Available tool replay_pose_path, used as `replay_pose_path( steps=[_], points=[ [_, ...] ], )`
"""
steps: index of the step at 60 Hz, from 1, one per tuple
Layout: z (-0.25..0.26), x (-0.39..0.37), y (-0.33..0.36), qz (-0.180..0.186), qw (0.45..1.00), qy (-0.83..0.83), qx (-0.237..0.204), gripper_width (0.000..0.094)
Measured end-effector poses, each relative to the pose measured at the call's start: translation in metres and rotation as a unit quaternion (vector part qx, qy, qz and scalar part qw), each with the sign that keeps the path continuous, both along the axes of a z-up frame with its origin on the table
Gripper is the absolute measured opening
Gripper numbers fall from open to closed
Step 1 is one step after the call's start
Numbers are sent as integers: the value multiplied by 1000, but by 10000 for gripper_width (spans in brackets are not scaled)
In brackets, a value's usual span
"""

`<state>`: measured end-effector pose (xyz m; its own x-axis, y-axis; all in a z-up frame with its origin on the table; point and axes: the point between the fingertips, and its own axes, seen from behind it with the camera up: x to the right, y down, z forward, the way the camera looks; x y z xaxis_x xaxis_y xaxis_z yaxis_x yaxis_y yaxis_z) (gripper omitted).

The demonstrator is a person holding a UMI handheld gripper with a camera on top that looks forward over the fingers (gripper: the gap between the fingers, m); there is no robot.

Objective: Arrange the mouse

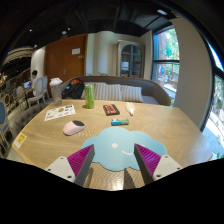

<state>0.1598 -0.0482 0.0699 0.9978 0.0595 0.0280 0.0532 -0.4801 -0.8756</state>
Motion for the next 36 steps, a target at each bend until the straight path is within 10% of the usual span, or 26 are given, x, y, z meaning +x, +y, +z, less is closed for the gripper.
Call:
replay_pose_path(
  steps=[36],
  points=[
    [-55,-151,74,123,991,26,-52,839]
  ],
)
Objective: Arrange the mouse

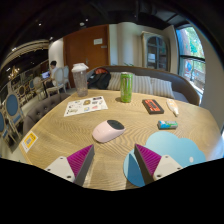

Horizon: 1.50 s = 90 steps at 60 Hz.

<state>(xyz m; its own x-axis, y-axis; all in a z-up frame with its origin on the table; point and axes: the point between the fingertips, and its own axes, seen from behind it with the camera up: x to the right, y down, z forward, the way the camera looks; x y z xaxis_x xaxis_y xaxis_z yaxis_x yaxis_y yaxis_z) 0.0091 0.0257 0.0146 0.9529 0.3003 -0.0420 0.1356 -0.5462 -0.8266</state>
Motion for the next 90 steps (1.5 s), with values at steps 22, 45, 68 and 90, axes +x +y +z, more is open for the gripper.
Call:
replay_pose_path(
  steps=[22,45,68,90],
  points=[
    [-25,-49,58,-18,999,8,-31,826],
    [-28,-74,101,-34,999,-16,-27,776],
    [-4,-89,93,-28,1000,2,-4,433],
    [138,115,44,-138,979,-43,145,427]
  ],
)
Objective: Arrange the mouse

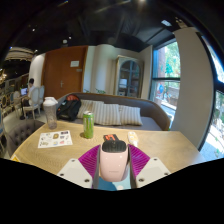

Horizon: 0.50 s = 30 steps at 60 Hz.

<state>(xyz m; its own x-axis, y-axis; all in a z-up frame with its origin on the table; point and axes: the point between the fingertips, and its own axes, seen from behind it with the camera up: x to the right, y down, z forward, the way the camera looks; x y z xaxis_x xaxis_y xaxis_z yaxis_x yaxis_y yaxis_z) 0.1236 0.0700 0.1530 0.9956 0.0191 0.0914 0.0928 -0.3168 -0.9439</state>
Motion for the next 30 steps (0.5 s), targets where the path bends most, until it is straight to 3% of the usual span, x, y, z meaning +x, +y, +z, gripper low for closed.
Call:
replay_pose_path(
  steps=[4,13,23,30],
  points=[
    [-30,45,-7,-27,999,2,-34,428],
    [-119,87,-20,-48,992,-5,-116,429],
    [-160,89,-26,-31,989,7,-147,432],
    [-161,88,-23,-32,989,34,-143,527]
  ],
)
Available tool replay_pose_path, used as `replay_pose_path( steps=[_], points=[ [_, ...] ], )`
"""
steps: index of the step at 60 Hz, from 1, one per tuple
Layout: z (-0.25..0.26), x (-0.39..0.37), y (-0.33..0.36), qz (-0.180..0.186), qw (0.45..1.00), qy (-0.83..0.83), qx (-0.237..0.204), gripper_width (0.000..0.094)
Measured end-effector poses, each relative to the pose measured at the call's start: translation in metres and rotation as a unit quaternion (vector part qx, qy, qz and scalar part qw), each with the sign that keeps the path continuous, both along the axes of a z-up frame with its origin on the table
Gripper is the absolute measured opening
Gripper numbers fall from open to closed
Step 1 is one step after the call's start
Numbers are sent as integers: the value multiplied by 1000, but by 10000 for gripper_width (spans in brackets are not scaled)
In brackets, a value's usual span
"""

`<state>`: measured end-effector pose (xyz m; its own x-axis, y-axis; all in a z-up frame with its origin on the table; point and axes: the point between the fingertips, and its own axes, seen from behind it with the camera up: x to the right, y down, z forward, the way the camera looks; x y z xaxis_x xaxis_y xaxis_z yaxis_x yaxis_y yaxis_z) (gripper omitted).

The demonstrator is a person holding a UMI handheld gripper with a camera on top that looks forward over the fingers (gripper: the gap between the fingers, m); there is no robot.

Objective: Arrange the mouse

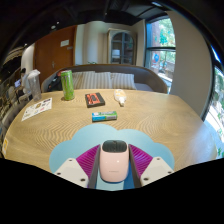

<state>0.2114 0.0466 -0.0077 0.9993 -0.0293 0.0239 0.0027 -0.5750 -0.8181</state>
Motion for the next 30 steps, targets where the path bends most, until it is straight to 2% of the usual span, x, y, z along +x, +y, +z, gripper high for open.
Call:
replay_pose_path(
  steps=[3,6,7,8,10,23,30],
  points=[
    [-1,2,-1,-1,1000,4,-3,592],
    [4,4,-5,-5,1000,10,0,791],
    [6,3,-6,-4,1000,14,4,905],
    [8,3,-8,-4,1000,17,7,858],
    [15,-1,-13,2,1000,25,12,840],
    [48,-12,-86,28,998,38,33,843],
    [49,-3,-137,26,999,24,31,850]
  ],
)
